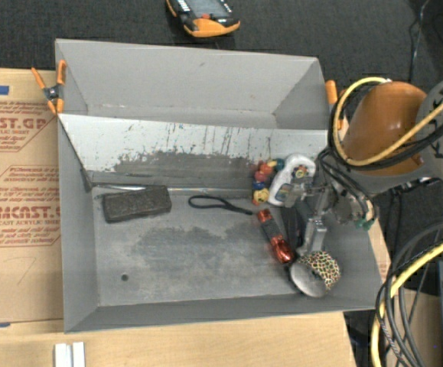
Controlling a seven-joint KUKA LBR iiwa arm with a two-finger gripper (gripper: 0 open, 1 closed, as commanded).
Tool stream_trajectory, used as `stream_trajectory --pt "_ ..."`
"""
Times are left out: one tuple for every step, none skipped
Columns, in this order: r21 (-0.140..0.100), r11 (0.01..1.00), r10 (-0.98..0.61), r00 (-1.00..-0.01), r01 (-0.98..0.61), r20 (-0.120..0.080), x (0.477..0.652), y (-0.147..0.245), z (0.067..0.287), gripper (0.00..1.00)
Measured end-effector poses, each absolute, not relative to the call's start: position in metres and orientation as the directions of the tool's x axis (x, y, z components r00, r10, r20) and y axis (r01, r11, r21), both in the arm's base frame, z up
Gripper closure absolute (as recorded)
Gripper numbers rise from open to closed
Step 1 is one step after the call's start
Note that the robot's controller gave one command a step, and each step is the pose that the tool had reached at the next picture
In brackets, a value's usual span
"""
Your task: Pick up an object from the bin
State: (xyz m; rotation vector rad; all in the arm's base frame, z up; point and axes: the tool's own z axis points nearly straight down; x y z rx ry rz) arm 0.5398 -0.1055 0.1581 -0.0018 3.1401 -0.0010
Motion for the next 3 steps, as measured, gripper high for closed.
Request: stream_trajectory --pt "-0.001 1.000 -0.001 -1.000 -0.001 -0.001 0.540 -0.106 0.158 0.00" --pt "-0.002 0.954 -0.301 -0.954 -0.301 -0.006 0.522 -0.140 0.154 0.00" --pt "0.003 0.958 -0.287 -0.958 -0.287 0.000 0.522 -0.132 0.132 0.00"
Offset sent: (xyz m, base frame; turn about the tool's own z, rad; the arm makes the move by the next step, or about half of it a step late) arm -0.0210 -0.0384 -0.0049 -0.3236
